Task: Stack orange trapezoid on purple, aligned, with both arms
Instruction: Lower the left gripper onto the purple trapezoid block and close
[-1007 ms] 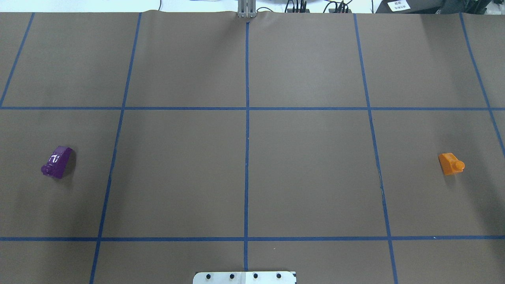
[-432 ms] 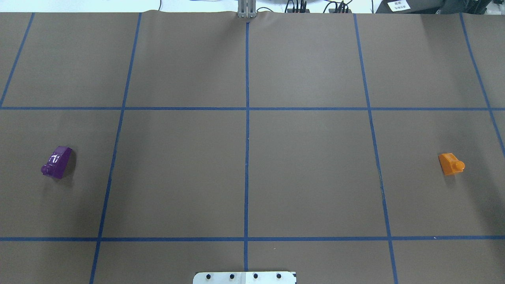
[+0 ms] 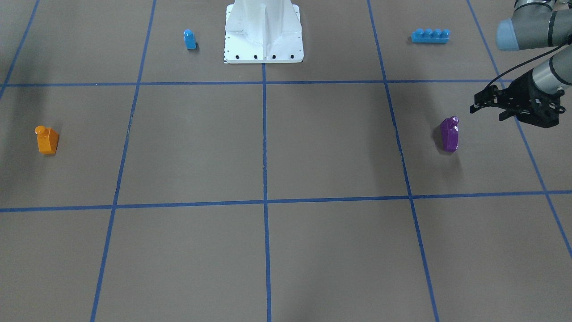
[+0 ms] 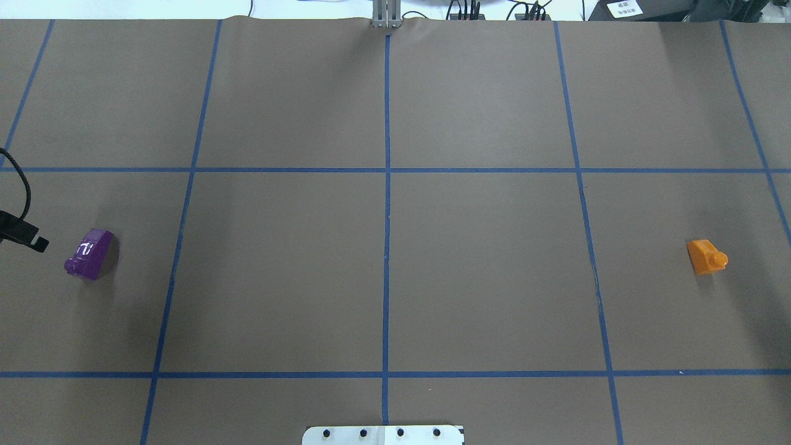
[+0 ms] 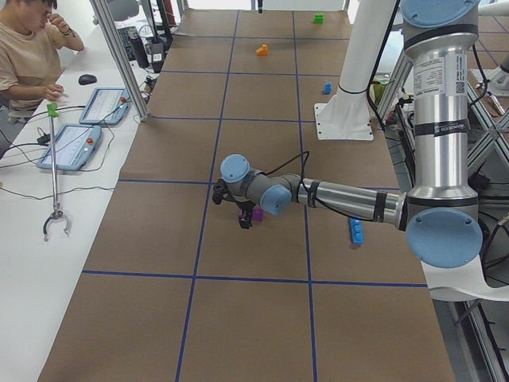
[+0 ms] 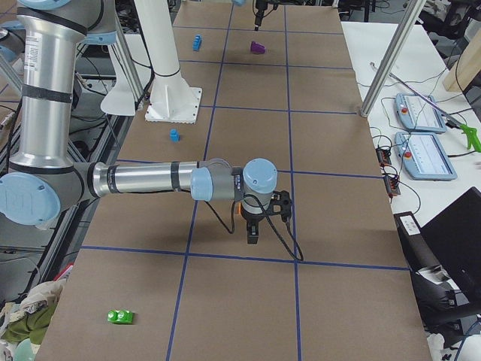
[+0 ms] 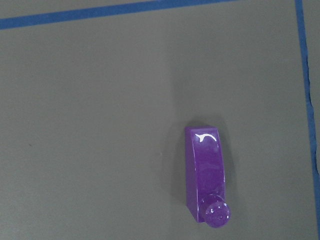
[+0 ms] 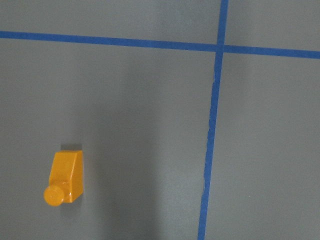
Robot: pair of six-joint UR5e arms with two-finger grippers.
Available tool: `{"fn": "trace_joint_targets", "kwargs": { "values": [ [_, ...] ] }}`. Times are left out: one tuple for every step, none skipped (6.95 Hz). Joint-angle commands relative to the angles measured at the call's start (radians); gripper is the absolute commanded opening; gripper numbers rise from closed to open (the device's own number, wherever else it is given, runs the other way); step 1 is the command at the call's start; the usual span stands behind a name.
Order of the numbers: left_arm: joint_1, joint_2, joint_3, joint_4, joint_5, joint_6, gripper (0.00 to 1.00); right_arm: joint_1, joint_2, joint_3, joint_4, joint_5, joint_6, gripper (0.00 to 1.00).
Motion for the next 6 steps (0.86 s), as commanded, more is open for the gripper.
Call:
{"fn": "trace_joint_targets", "kwargs": {
  "values": [
    [0.081,-0.033,0.02,-0.007,0.039,-0.073,1.0,-0.002,0.0,0.0,0.0,0.0,0.0,1.0],
    [0.125,-0.062,0.028,-0.007,0.072,-0.133,0.99,-0.002,0.0,-0.002,0.0,-0.001,0.0,1.0],
    [0.134,-0.061,0.035,-0.007,0.102,-0.136,0.97,-0.002,0.0,-0.006,0.0,0.0,0.0,1.0],
    [0.143,-0.061,0.04,-0.007,0.109,-0.138,0.97,-0.002,0.0,-0.006,0.0,0.0,0.0,1.0],
    [0.169,-0.067,0.051,-0.01,0.141,-0.138,0.87,-0.003,0.0,-0.008,0.0,0.0,0.0,1.0],
    [0.172,-0.067,0.052,-0.01,0.141,-0.138,0.68,-0.003,0.0,-0.011,-0.002,0.0,-0.002,1.0]
  ]
}}
